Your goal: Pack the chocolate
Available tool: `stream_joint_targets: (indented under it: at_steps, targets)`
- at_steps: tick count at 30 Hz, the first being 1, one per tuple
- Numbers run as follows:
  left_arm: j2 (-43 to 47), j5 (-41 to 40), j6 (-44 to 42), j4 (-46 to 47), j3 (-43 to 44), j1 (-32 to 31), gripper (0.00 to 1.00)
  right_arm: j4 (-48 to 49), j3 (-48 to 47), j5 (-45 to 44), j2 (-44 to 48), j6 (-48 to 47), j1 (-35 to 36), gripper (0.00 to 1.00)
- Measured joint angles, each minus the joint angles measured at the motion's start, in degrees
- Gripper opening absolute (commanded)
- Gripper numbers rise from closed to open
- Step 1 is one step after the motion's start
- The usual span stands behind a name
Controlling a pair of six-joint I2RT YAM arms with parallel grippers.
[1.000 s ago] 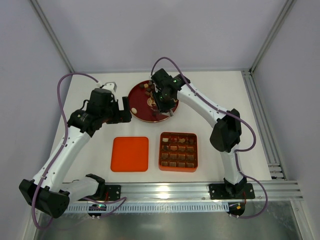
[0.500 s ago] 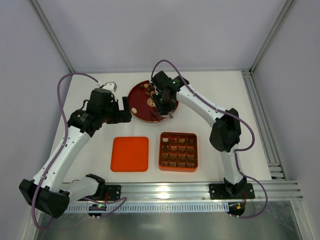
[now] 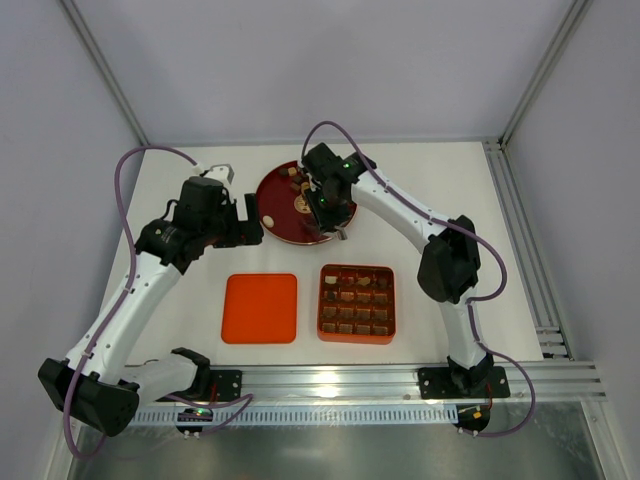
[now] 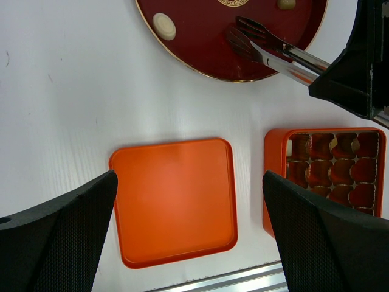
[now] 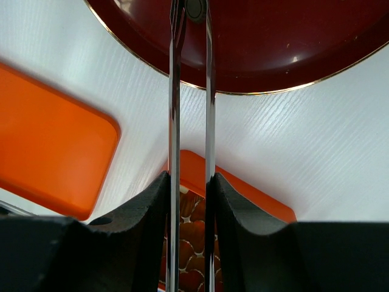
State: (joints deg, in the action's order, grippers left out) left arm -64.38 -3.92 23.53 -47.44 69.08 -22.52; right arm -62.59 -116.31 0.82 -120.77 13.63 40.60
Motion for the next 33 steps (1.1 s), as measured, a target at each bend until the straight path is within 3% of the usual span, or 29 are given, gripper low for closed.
stream_joint_targets:
  at_steps: [17,33]
  targets:
    - [0.0,0.0,0.0,0.0,0.0,0.0,1.00,-1.3,-4.7,-0.2,-0.1,0.0,-0.1,0.31]
    - [0.0,0.0,0.0,0.0,0.0,0.0,1.00,-2.7,-3.4,-5.0,-0.1,-0.3,-5.0,0.40]
